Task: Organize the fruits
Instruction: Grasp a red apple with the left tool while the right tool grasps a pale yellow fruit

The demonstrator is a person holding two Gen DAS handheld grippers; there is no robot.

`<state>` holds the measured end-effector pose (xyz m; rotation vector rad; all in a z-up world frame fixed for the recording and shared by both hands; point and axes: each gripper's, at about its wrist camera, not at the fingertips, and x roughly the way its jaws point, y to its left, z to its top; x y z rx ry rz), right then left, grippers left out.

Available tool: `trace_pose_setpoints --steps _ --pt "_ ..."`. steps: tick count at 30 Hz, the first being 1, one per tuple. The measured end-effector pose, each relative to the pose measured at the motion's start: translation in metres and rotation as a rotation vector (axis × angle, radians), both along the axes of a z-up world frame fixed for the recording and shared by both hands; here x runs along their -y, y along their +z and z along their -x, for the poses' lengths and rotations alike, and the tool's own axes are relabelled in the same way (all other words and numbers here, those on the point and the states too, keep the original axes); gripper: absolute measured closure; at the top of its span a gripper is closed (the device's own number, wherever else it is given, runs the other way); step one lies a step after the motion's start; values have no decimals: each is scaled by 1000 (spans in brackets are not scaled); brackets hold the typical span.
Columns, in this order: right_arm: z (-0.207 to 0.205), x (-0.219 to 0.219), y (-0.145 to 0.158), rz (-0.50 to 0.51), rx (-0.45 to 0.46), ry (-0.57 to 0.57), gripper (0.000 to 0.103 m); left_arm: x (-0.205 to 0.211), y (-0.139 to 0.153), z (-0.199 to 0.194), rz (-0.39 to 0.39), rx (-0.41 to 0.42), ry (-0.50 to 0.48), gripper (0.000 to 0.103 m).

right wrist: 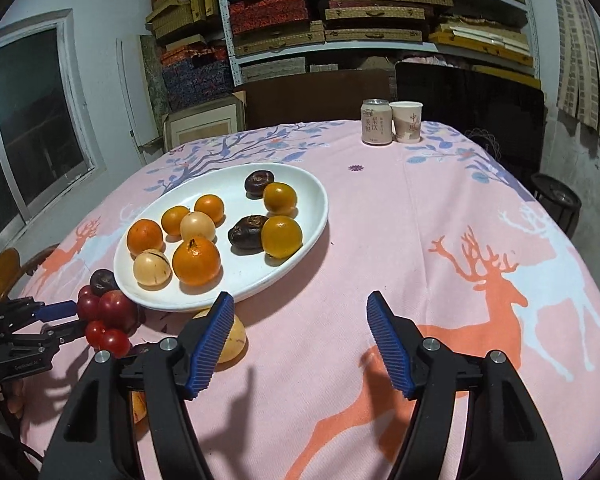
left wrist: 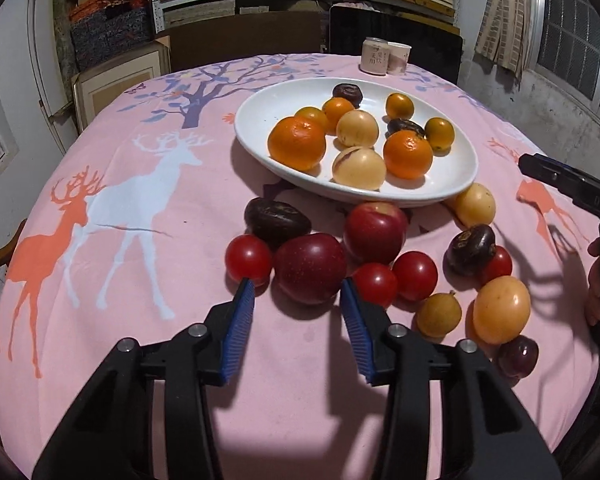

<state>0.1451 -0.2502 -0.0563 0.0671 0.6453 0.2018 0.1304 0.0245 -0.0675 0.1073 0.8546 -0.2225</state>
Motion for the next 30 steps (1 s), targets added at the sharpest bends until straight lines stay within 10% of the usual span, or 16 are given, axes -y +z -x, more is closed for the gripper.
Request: trace_pose_setpoints --steps 15,30 --pt "2 4 1 -31 7 8 34 -6 -8 -33 172 -100 15 62" --pt "-21 -36 -17 13 -151 199 34 -17 12 9 223 62 21 64"
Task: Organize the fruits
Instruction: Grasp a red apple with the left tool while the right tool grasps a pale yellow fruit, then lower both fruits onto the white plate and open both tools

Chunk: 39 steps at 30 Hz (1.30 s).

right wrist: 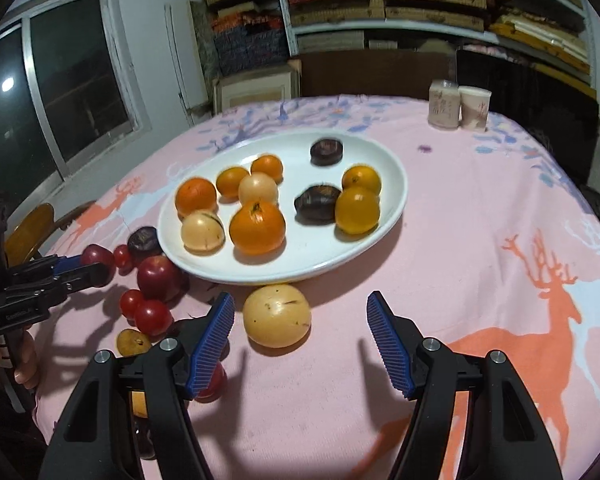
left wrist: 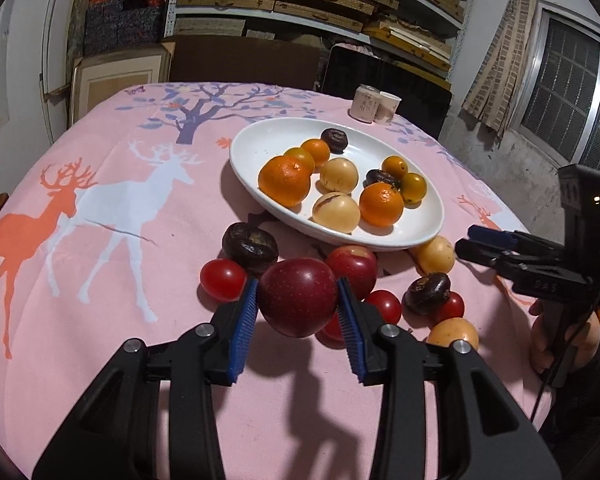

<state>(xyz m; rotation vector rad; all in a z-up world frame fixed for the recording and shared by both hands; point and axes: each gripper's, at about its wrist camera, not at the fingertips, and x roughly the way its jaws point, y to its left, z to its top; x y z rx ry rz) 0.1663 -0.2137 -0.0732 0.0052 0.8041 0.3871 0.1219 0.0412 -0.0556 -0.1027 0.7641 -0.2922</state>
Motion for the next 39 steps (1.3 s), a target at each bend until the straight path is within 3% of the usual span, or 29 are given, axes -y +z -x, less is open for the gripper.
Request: trace_pose_setpoints --steps 6,7,9,31,39 --pt "-13 -22 -18 57 -89 48 34 -1 -2 -2 11 -8 -6 64" --pt "-12 -24 -18 60 -83 51 39 -2 -3 -2 11 -12 -5 64" --pt "-11 -24 -17 44 -75 63 59 -2 -4 -4 15 -20 -4 64" --pt "5 21 8 -166 -13 -32 60 -3 3 0 35 12 -26 64" --pt "-24 -2 62 -112 108 -11 60 0 41 -54 43 24 0 64"
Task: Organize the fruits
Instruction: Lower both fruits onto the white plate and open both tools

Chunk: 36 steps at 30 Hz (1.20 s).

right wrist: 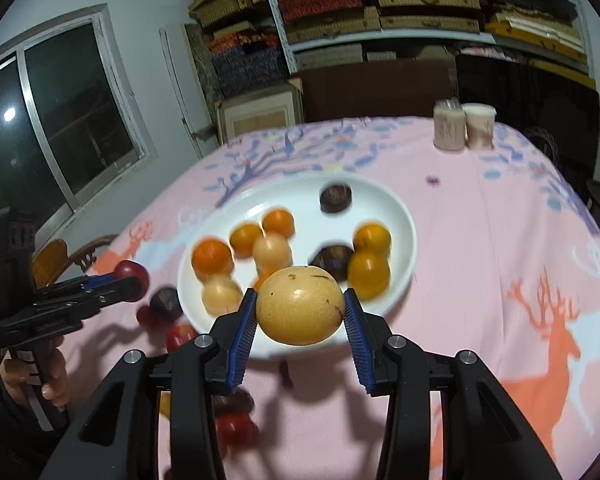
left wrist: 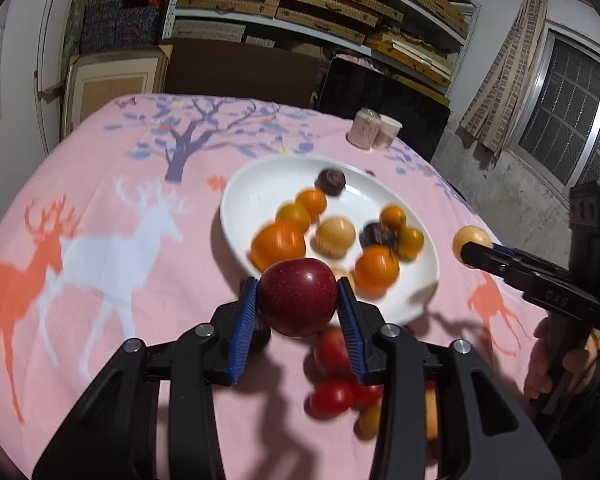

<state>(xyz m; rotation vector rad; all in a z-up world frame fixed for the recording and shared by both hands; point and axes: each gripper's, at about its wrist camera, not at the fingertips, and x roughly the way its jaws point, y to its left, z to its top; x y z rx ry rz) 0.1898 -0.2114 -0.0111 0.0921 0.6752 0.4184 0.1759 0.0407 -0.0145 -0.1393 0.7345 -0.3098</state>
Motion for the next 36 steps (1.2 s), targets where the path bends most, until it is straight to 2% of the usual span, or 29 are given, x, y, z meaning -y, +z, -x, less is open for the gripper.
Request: trace_pose_setpoints --steps 4,7,13,17,18,19,21,25,27,32,35,36 --pt "-23 -9 22 22 63 -17 60 9 21 -35 -26 27 -10 64" --pt "-50 -11 23 25 51 -42 60 18 25 -67 -51 20 -22 64" --pt "-105 -22 -7 47 -52 -73 60 27 -8 -133 -70 -115 -4 64" --pt "-116 -32 -22 72 -89 -68 58 26 -25 -149 -63 -168 14 62" --pt "-113 -32 -24 80 -73 -76 48 25 -25 -148 -53 -170 19 56" --pt "-113 -32 -24 80 -73 -76 38 22 -22 -146 -36 -164 23 52" --pt "-102 -28 -19 92 -21 -96 34 15 -12 -136 -6 -125 43 33" --pt "-85 -16 -7 57 6 -100 34 4 9 -103 33 -75 34 32" --pt "-62 -11 -2 50 22 -84 33 -4 14 -77 34 -59 19 32" --pt "5 0 -10 54 43 -41 30 -28 -2 -15 -43 -68 6 32" --pt "38 5 -23 50 16 -10 30 -35 -26 12 -177 -94 13 32" --pt "47 7 -27 57 7 -7 30 -37 -33 15 -198 -104 10 32"
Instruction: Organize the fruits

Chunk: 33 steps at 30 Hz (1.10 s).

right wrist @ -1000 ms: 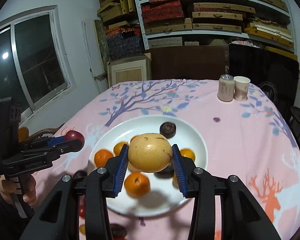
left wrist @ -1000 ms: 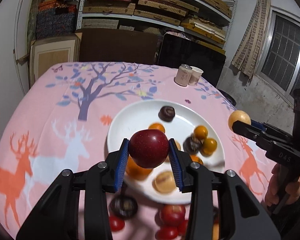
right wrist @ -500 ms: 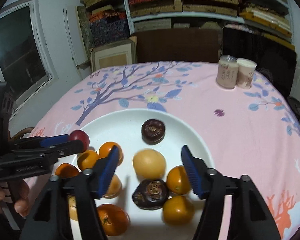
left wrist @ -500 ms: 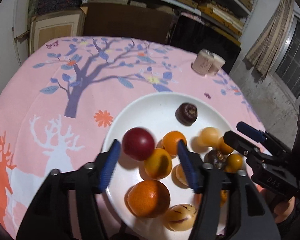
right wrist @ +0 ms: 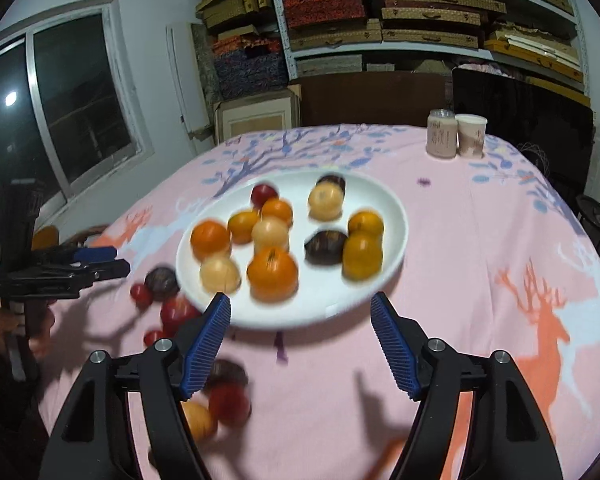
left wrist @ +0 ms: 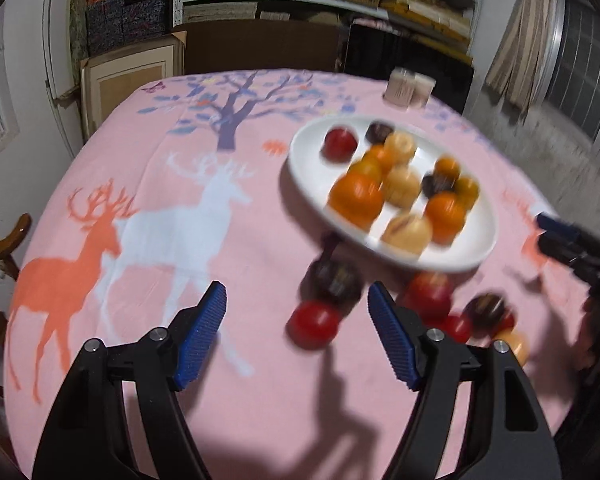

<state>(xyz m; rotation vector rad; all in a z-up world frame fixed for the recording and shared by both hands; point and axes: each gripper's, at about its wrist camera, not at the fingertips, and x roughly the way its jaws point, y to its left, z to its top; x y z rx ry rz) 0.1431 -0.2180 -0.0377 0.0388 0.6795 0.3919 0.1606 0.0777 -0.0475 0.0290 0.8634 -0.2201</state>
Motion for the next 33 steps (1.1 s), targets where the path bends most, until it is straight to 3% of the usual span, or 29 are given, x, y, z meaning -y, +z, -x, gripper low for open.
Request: trace_pose_setpoints --steps 4,8,15,17,21,24,33 --pt "24 3 -14 -7 -43 -2 30 0 -21 4 -32 -45 -3 32" --pt "36 5 -15 -12 -38 -18 30 8 -30 -6 -37 -69 -19 52" --pt "50 1 -18 -2 -51 12 30 10 -33 -13 -16 -64 -28 56" --pt "56 -5 -21 3 -60 54 30 7 -29 -10 39 -55 -50 72" --pt "72 -26 -25 10 -92 207 30 10 -18 1 37 26 -52 72" --pt "81 -44 -28 75 -98 267 30 5 -12 6 52 67 -27 72" --pt "83 -73 -49 142 -180 315 38 2 -18 -1 63 22 -15 72"
